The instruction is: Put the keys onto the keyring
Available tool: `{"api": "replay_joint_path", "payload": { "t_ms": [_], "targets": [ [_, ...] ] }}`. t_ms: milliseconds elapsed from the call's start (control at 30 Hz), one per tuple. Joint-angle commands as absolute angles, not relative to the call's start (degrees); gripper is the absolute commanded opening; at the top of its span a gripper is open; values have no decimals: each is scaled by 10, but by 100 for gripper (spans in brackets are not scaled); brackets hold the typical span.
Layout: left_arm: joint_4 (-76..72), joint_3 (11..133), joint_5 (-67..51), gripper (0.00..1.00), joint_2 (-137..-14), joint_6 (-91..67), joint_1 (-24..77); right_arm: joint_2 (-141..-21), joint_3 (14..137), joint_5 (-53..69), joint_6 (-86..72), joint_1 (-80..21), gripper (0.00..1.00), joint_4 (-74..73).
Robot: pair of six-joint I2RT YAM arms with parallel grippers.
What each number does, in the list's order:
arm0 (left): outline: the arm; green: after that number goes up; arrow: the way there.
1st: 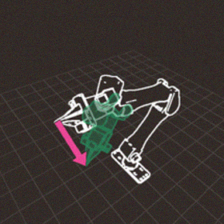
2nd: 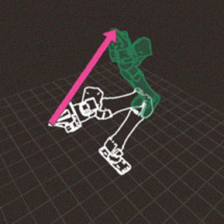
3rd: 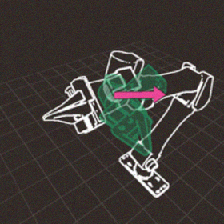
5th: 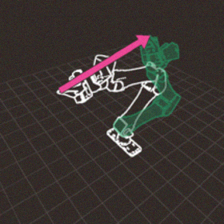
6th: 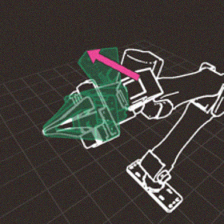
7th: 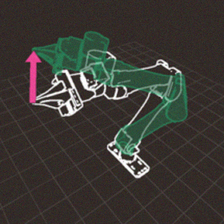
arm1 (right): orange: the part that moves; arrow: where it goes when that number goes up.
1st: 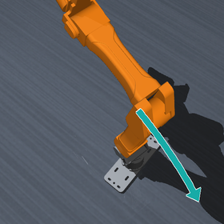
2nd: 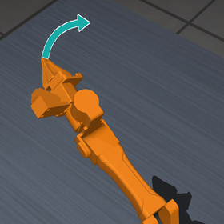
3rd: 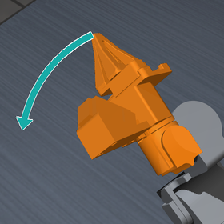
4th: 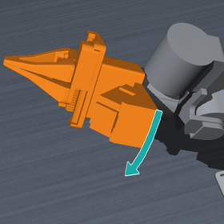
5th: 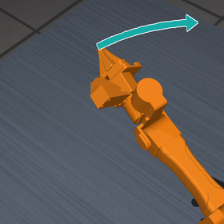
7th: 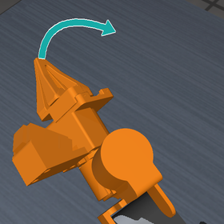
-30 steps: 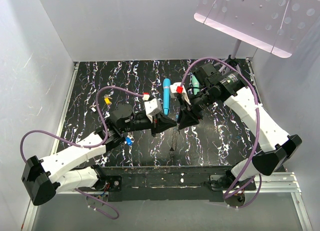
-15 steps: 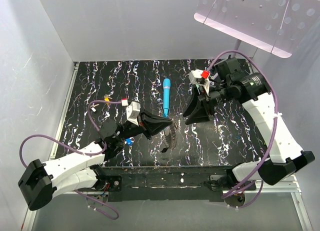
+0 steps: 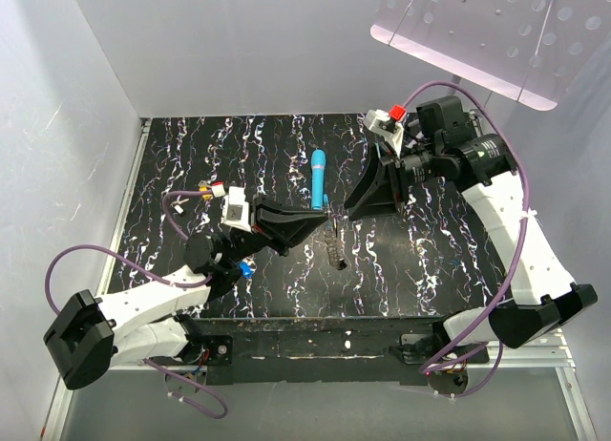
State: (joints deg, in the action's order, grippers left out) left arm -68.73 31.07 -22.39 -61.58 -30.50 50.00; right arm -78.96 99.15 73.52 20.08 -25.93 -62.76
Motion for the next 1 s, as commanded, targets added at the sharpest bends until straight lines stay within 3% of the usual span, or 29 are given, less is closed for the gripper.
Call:
{"api": "replay_joint_path", "payload": {
  "t_ms": [0, 633, 767, 833, 900, 967],
  "targets": [
    [-721, 341, -214, 0, -614, -309, 499, -775, 992, 748, 143, -253, 49, -559],
    [-706, 353, -209, 0, -626, -312, 499, -773, 960, 760, 113, -279, 33, -515],
    [-701, 352, -206, 0, -623, -309, 499, -775, 961, 755, 107, -282, 25, -510],
    [-698, 352, -204, 0, -622, -308, 499, -776, 960, 752, 105, -285, 17, -508],
    [-695, 351, -202, 0, -620, -307, 499, -776, 958, 747, 102, -287, 3, -505],
    [-696, 347, -198, 0, -618, -305, 499, -776, 955, 747, 100, -287, 1, -503]
  ]
}}
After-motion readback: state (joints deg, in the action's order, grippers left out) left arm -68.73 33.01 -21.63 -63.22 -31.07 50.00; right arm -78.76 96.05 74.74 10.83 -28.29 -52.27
